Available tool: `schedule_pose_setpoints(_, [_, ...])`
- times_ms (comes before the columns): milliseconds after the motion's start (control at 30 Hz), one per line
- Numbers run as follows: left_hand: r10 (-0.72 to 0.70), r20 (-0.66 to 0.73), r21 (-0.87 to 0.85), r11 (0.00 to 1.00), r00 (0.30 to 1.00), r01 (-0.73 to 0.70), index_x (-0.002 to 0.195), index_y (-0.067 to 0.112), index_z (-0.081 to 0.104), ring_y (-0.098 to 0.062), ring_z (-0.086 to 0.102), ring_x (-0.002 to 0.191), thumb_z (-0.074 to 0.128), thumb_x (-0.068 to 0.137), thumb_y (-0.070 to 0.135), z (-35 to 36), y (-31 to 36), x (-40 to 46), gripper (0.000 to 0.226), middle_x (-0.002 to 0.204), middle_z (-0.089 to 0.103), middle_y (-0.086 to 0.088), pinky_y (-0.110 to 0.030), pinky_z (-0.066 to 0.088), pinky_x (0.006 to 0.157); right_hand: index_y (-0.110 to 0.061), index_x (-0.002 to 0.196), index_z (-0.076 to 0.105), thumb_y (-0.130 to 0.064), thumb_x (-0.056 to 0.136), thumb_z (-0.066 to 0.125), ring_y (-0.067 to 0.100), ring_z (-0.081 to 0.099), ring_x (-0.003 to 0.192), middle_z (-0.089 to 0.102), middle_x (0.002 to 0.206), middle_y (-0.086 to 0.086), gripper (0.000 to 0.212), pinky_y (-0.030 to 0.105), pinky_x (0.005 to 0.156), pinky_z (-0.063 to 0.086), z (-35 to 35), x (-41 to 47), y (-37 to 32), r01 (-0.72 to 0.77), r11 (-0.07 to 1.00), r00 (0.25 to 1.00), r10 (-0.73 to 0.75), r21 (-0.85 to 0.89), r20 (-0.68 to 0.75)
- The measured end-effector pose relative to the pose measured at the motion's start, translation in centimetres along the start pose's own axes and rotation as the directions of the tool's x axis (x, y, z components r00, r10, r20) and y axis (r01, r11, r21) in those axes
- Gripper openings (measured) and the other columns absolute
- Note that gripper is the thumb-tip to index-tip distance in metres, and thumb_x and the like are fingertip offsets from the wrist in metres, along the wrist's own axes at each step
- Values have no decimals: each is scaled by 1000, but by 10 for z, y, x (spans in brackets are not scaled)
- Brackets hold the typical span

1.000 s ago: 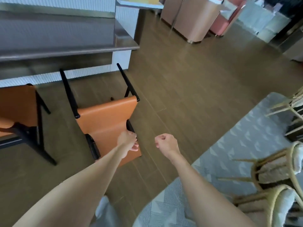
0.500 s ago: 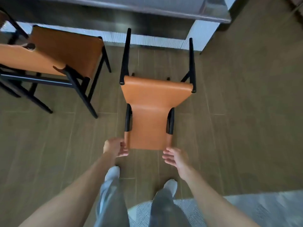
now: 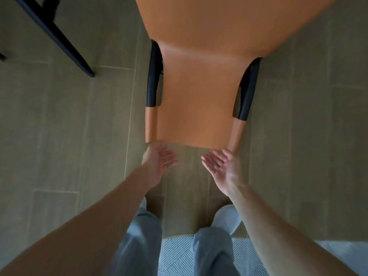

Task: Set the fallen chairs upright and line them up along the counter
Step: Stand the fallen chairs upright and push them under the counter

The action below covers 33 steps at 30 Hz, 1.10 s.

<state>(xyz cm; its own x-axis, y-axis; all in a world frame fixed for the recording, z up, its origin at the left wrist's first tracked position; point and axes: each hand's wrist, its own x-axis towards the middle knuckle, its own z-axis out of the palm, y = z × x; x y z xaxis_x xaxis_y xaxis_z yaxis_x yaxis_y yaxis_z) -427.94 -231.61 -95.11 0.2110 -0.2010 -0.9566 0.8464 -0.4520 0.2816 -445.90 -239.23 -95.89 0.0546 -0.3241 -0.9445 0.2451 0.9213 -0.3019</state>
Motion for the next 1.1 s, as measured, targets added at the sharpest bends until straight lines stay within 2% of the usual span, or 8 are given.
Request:
schedule_pose_setpoints(100, [10, 3, 166, 986, 1000, -10, 98, 3, 60, -26, 62, 80, 55, 99, 23, 1, -39, 92, 20, 99, 63, -17, -38, 51, 71, 7, 141, 46, -25, 107, 45, 39, 63, 116, 62, 126, 25, 46, 47, 104, 48, -11, 81, 37, -25, 998, 1000, 25, 54, 7])
schedule_pose_setpoints(200, [0, -9, 145, 989, 1000, 2, 114, 0, 55, -30, 61, 95, 57, 99, 26, -3, -67, 146, 31, 104, 60, -15, -42, 52, 83, 4, 147, 40, -28, 106, 46, 39, 61, 122, 58, 134, 24, 53, 47, 106, 48, -18, 132, 66, -56, 993, 998, 53, 102, 26])
schedule_pose_setpoints(300, [-18, -15, -67, 998, 1000, 17, 126, 2, 46, -32, 58, 112, 54, 100, 28, -6, -77, 186, 38, 120, 56, -18, -47, 47, 107, 3, 153, 33, -37, 107, 42, 39, 54, 132, 49, 148, 24, 61, 49, 111, 44, -24, 176, 76, -35, 977, 999, 35, 212, 3])
schedule_pose_setpoints(433, [-3, -5, -277, 961, 1000, 1, 141, -2, 44, -30, 59, 121, 55, 99, 26, -7, -77, 226, 52, 130, 58, -18, -46, 45, 110, 0, 150, 39, -44, 106, 42, 36, 55, 132, 54, 143, 23, 62, 51, 111, 44, -30, 220, 72, -6, 932, 998, 26, 361, -51])
schedule_pose_setpoints(633, [-28, -12, -404, 914, 1000, 21, 134, -4, 51, -31, 65, 114, 62, 96, 20, -6, -79, 247, 46, 122, 63, -20, -44, 51, 106, -6, 114, 54, -50, 100, 53, 24, 58, 101, 54, 94, 6, 46, 50, 101, 50, -24, 232, 61, -64, 915, 994, 93, 398, -52])
schedule_pose_setpoints(833, [-63, 5, -491, 869, 998, 57, 91, 3, 60, -25, 69, 103, 68, 91, 14, 13, -69, 240, 14, 95, 69, -12, -44, 51, 105, -12, 124, 59, -46, 96, 63, 23, 51, 101, 54, 110, 2, 44, 64, 103, 46, -2, 228, 49, -115, 911, 988, 148, 397, -53])
schedule_pose_setpoints(1000, [-53, 54, -552, 830, 997, 74, 93, 3, 60, -23, 69, 96, 61, 93, 11, 13, -72, 225, 9, 100, 67, -7, -39, 55, 99, -9, 110, 56, -42, 99, 54, 28, 59, 120, 62, 118, 11, 35, 60, 101, 47, -10, 212, 49, -130, 887, 990, 136, 442, 18])
schedule_pose_setpoints(1100, [-49, 54, -594, 801, 997, 72, 110, 6, 55, -20, 65, 59, 63, 93, 14, 10, -68, 203, 20, 95, 58, -8, -42, 54, 100, -13, 116, 51, -42, 99, 54, 29, 59, 111, 59, 117, 13, 34, 48, 91, 50, -13, 196, 48, -110, 914, 992, 126, 390, -14])
